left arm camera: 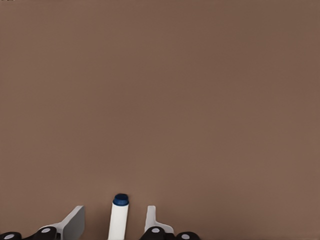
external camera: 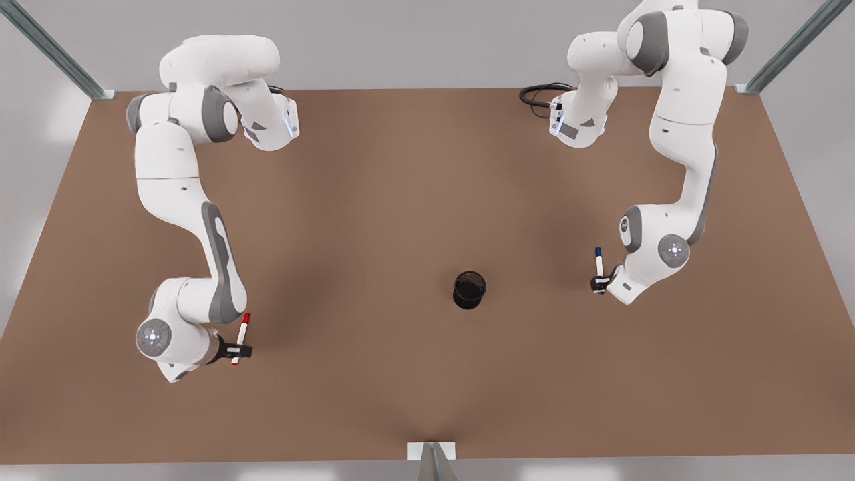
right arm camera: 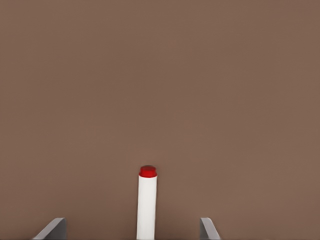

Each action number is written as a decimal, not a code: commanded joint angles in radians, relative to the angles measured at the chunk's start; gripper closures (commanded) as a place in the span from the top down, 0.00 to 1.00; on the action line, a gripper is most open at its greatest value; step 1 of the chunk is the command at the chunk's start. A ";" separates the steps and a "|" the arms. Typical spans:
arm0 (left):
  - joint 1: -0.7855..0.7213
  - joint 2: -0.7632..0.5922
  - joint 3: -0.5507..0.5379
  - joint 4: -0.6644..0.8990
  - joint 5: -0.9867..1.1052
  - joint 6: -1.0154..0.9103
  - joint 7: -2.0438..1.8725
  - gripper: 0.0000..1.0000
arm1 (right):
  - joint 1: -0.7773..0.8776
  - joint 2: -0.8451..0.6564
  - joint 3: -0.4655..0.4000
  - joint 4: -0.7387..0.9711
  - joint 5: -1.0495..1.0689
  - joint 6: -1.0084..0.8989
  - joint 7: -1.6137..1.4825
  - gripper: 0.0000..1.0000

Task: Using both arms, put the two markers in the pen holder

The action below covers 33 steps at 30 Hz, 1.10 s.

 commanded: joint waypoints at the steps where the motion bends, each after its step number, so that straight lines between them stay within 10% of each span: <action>1: -0.002 0.003 -0.001 -0.003 0.002 0.041 0.195 0.63 | 0.000 0.014 0.000 0.001 -0.003 0.065 -0.006 1.00; 8: -0.002 0.022 -0.003 0.002 0.000 0.041 0.195 0.52 | 0.006 0.018 -0.002 0.001 -0.045 0.065 0.002 0.72; 25: 0.000 0.040 -0.004 0.006 -0.003 0.041 0.194 0.36 | 0.012 0.030 -0.002 -0.017 -0.070 0.065 0.005 0.54; 33: -0.002 0.037 -0.006 0.026 -0.007 0.016 0.171 0.21 | 0.014 0.029 0.000 -0.023 -0.069 0.067 0.008 0.21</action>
